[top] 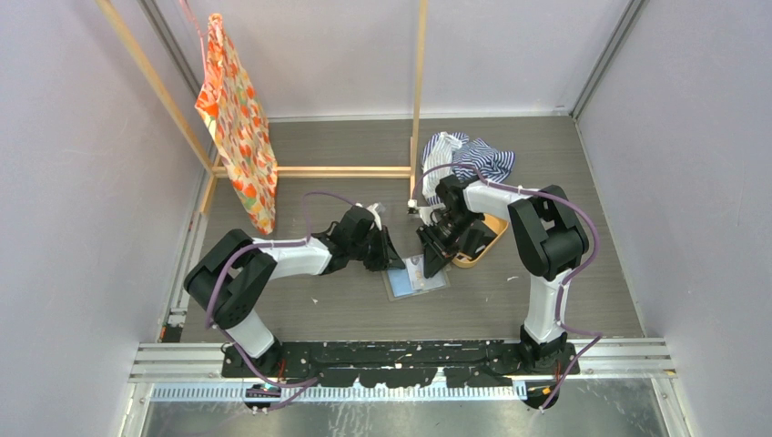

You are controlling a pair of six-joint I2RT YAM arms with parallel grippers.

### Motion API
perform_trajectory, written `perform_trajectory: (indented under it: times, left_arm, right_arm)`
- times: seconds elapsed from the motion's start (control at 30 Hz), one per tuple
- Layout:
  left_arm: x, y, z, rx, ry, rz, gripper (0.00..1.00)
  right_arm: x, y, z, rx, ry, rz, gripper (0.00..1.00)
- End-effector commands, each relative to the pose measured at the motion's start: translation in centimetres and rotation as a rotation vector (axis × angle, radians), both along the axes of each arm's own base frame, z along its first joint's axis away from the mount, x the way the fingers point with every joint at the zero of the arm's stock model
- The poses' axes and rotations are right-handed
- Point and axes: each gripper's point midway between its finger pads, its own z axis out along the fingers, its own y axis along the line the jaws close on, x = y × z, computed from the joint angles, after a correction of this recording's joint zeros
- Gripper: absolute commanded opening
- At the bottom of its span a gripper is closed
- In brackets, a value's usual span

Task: Put the credit cards into the card holder
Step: Insert the credit card into the card holder.

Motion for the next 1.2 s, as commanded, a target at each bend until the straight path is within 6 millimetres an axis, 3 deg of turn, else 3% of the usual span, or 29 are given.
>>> perform_trajectory:
  times: [0.0,0.27,0.73,1.17]
  left_arm:
    - [-0.3,-0.3,-0.2,0.012,0.003,-0.012,0.03]
    - [-0.8,0.4,-1.7,0.094,0.023,-0.027,0.0]
    - [-0.2,-3.1,-1.4,0.039,0.018,-0.065,0.0]
    - [0.3,-5.5,0.0,-0.091,0.018,-0.055,0.0]
  right_arm:
    - [0.7,0.5,1.6,0.048,-0.043,0.011,0.25]
    - [0.8,0.5,1.7,0.049,-0.047,0.011,0.25]
    - [1.0,0.4,1.6,0.033,-0.055,0.008,0.25]
    - [2.4,-0.9,3.4,0.025,-0.169,0.003,0.26]
